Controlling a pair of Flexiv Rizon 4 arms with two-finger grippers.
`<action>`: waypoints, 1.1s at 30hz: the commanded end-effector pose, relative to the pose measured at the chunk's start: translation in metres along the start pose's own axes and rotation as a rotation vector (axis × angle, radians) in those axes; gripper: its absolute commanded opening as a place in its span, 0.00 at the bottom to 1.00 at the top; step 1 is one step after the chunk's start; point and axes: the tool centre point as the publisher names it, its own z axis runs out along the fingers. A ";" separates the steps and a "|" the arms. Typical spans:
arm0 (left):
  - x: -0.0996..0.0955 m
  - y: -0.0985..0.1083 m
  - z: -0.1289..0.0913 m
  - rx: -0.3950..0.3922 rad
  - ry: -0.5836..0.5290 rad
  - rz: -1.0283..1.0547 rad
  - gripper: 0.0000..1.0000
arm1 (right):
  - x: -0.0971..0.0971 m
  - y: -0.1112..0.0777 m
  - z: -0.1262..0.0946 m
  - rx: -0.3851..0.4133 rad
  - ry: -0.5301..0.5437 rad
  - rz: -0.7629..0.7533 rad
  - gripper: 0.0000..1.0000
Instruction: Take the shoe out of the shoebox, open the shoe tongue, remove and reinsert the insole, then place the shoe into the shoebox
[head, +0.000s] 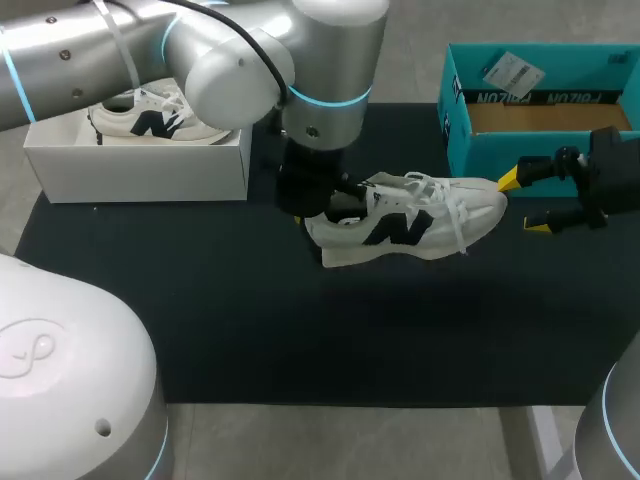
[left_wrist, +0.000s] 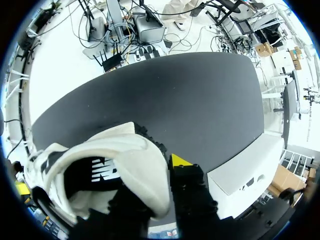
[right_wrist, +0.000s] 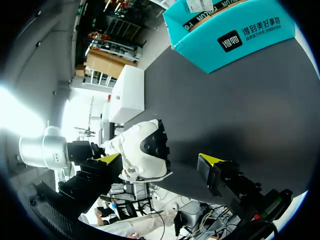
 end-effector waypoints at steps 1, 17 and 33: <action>0.020 -0.015 -0.028 -0.033 0.004 0.019 0.00 | 0.001 -0.001 0.001 -0.001 -0.003 0.002 1.00; 0.026 -0.018 -0.009 -0.015 0.043 0.029 0.00 | 0.001 -0.001 0.001 -0.001 -0.003 0.002 1.00; 0.015 -0.016 0.057 0.013 0.069 0.054 0.00 | 0.001 -0.001 0.001 -0.001 -0.003 0.002 1.00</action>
